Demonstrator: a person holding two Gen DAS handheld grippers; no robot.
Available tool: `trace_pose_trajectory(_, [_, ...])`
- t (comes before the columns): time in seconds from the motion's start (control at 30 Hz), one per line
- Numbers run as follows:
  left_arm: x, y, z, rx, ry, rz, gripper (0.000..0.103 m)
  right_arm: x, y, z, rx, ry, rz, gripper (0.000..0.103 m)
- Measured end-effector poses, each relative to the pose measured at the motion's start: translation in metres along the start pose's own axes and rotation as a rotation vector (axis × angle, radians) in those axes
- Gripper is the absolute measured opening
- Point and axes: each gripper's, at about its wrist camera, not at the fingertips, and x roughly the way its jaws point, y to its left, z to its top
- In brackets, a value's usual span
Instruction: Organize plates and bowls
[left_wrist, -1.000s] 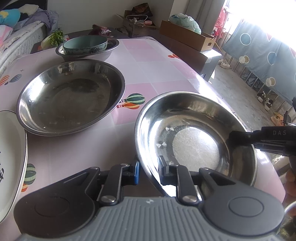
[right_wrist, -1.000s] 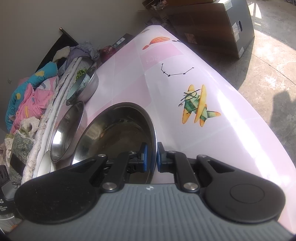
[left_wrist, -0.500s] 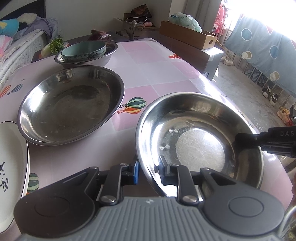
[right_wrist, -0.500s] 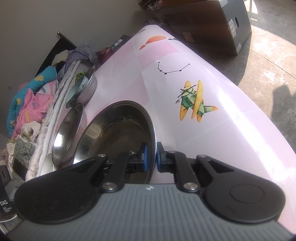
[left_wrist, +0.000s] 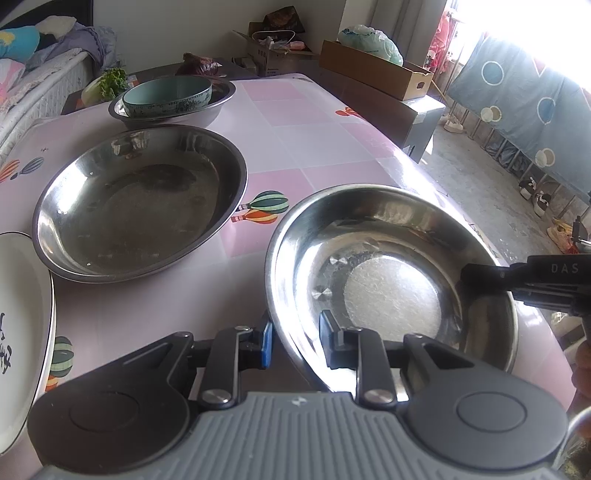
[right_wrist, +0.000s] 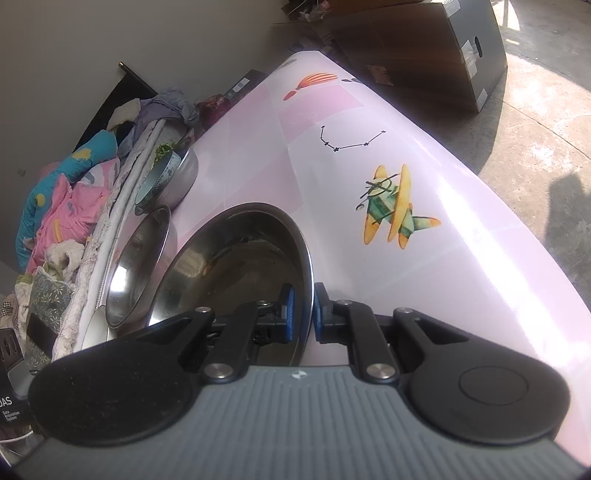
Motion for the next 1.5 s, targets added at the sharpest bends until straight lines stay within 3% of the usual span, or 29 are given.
trace_pose_trajectory(0.67, [-0.010,-0.003,-0.001,0.016,-0.037,-0.016,0.025,-0.002,0.006,0.004,-0.040,-0.015,-0.003,0.011])
trace_pose_trajectory(1.1, [-0.006,0.011,0.000,-0.003,-0.013,-0.054,0.021,-0.003,-0.005,0.012,-0.084,0.014,0.008,0.010])
trace_pose_trajectory(1.37, [0.007,0.014,0.014,-0.003,0.008,-0.034,0.020,-0.004,0.006,0.001,-0.119,-0.027,-0.057,0.010])
trace_pose_trajectory(1.5, [0.009,0.011,0.012,-0.009,0.004,-0.034,0.014,-0.003,0.014,-0.008,-0.155,-0.070,-0.106,0.008])
